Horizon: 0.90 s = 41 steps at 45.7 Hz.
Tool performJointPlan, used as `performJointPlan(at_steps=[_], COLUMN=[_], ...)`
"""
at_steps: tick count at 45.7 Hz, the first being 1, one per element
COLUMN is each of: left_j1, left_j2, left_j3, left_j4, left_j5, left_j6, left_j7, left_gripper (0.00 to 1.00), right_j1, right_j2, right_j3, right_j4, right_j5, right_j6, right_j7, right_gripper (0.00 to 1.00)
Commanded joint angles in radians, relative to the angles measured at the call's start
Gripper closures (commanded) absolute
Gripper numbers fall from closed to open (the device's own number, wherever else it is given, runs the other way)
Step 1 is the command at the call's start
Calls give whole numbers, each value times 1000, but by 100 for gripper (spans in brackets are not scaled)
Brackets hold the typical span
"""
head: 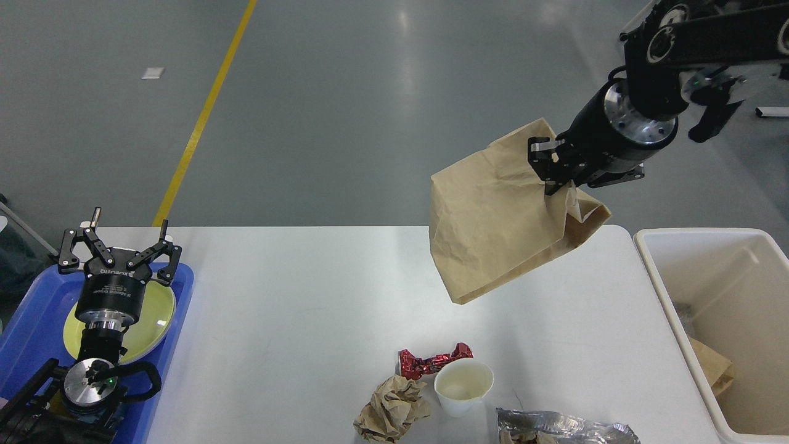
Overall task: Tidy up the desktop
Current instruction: 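Lift the paper bag and carry it over the white bin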
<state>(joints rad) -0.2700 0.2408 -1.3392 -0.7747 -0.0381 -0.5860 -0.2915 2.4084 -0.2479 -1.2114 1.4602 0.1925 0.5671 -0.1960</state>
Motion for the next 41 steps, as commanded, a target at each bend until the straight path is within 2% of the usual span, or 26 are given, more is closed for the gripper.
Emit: performJointPlan(at_steps=[1, 11, 21, 29, 36, 41], left_j1=[0, 0, 0, 0, 0, 0], left_j2=[0, 0, -2, 0, 0, 0], left_j3=[0, 0, 0, 2, 0, 0], left_j4=[0, 0, 0, 0, 0, 0], left_j5=[0, 0, 0, 0, 1, 1], left_j6=[0, 0, 0, 0, 0, 0], left_j7=[0, 0, 0, 0, 0, 0], left_gripper=[4, 4, 4, 4, 4, 4], right_j1=[28, 5, -201, -478, -779, -997], right_j2=[-11, -47, -212, -372, -429, -429], right_j3=[-94, -235, -267, -211, -61, 70], right_j4=[11, -41, -173, -420, -670, -828], right_j5=[64, 64, 44, -50, -53, -54], right_j6=[-6, -55, -159, -256, -266, -294], right_j7=[0, 1, 1, 9, 44, 49], right_gripper=[100, 100, 100, 100, 100, 100])
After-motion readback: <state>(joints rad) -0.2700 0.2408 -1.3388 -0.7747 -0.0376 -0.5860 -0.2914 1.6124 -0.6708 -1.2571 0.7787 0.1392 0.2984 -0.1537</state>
